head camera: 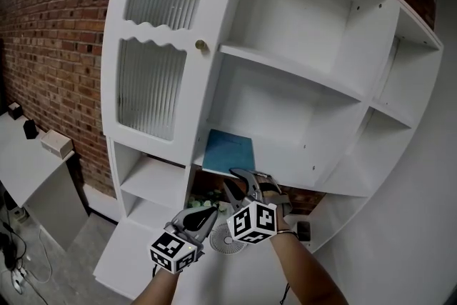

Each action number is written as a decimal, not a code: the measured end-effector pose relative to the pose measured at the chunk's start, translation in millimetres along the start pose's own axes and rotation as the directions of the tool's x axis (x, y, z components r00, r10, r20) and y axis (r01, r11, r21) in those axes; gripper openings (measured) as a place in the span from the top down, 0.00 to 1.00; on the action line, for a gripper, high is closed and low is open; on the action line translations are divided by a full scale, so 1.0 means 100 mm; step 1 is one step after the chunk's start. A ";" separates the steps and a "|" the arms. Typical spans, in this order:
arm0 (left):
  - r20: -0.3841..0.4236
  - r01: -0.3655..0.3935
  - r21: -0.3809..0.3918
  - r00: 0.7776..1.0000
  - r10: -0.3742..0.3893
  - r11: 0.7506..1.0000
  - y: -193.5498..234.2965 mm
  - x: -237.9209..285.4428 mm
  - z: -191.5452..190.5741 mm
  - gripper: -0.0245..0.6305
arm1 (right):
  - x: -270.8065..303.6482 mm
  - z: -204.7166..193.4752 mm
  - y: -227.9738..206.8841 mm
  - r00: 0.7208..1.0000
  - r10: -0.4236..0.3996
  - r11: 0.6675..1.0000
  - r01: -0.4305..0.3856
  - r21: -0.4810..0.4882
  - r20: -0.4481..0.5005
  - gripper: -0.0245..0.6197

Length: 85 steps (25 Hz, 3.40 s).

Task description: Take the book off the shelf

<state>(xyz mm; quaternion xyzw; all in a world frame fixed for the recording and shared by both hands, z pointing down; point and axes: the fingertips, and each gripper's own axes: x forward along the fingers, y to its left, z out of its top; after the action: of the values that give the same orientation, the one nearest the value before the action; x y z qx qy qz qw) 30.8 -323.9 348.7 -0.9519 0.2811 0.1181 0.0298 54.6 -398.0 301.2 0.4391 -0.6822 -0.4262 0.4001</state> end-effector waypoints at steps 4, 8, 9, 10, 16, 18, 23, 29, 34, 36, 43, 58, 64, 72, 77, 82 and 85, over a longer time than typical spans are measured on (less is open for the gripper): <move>0.002 -0.007 -0.001 1.000 0.007 1.000 0.07 0.01 0.00 0.95 | 0.06 0.00 0.00 1.000 0.003 1.000 -0.003 -0.008 -0.005 0.76; -0.001 -0.004 -0.004 1.000 0.004 1.000 0.09 0.04 -0.01 0.95 | 0.14 -0.04 0.04 1.000 0.008 1.000 -0.009 -0.022 -0.021 0.76; -0.002 -0.002 -0.006 1.000 0.002 1.000 0.10 0.05 -0.02 0.95 | 0.16 -0.05 0.04 1.000 0.009 1.000 -0.010 -0.023 -0.025 0.76; -0.003 -0.001 -0.007 1.000 0.001 1.000 0.10 0.06 -0.03 0.95 | 0.18 -0.06 0.05 1.000 0.011 1.000 -0.011 -0.023 -0.028 0.76; -0.003 -0.003 -0.014 1.000 0.003 1.000 0.11 0.06 -0.06 0.95 | 0.21 -0.07 0.01 1.000 -0.002 1.000 0.002 -0.019 -0.022 0.81; -0.005 -0.004 -0.015 1.000 0.004 1.000 0.12 0.06 -0.08 0.95 | 0.21 -0.07 0.00 1.000 -0.003 1.000 0.002 -0.019 -0.019 0.83; -0.007 -0.008 -0.020 1.000 0.007 1.000 0.12 0.05 -0.09 0.95 | 0.21 -0.06 0.00 1.000 -0.010 0.999 0.009 -0.040 -0.020 0.85; -0.005 -0.009 -0.016 1.000 0.009 1.000 0.10 0.02 -0.07 0.95 | 0.14 -0.06 -0.01 1.000 -0.028 0.999 0.028 -0.036 -0.011 0.86; -0.007 -0.011 -0.017 1.000 0.011 1.000 0.08 0.01 -0.08 0.95 | 0.06 -0.04 0.00 0.999 -0.054 0.998 0.054 -0.040 0.008 0.86; -0.008 -0.010 -0.018 1.000 0.010 1.000 0.06 0.00 -0.09 0.95 | 0.02 -0.04 0.01 0.998 -0.060 0.997 0.061 -0.037 0.013 0.86; -0.007 -0.012 -0.026 1.000 0.012 1.000 -0.01 -0.04 -0.08 0.95 | -0.16 -0.03 0.05 0.996 -0.080 0.996 0.082 -0.046 0.038 0.87; -0.017 -0.016 -0.025 1.000 0.015 1.000 -0.21 -0.09 -0.11 0.95 | -0.48 -0.02 0.11 0.988 -0.128 0.991 0.131 -0.034 0.092 0.87; -0.026 -0.023 -0.017 0.999 0.022 1.000 -0.27 -0.13 -0.11 0.95 | -0.59 0.00 0.14 0.983 -0.145 0.989 0.148 -0.022 0.114 0.87; 0.018 0.000 -0.138 1.000 0.003 0.990 -0.36 -0.21 -0.01 0.83 | -0.76 -0.01 0.19 0.975 -0.165 0.986 0.168 -0.009 0.149 0.87; 0.107 0.029 -0.322 0.994 0.006 0.946 -0.34 -0.13 0.21 0.69 | -0.85 0.00 0.23 0.971 -0.173 0.984 0.178 -0.016 0.165 0.87; 0.173 0.045 -0.470 0.984 0.041 0.882 -0.28 -0.02 0.44 0.68 | -0.93 0.00 0.27 0.970 -0.171 0.984 0.177 -0.020 0.173 0.87; 0.186 0.050 -0.567 0.980 0.069 0.822 -0.24 0.05 0.48 0.67 | -0.95 -0.01 0.30 0.969 -0.170 0.984 0.177 -0.026 0.177 0.87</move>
<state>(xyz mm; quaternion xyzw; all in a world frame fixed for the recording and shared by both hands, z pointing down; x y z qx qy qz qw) 38.3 -300.5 300.3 -0.8995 0.2335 0.2907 -0.2279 75.2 -301.3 313.2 0.4497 -0.6647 -0.5103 0.3091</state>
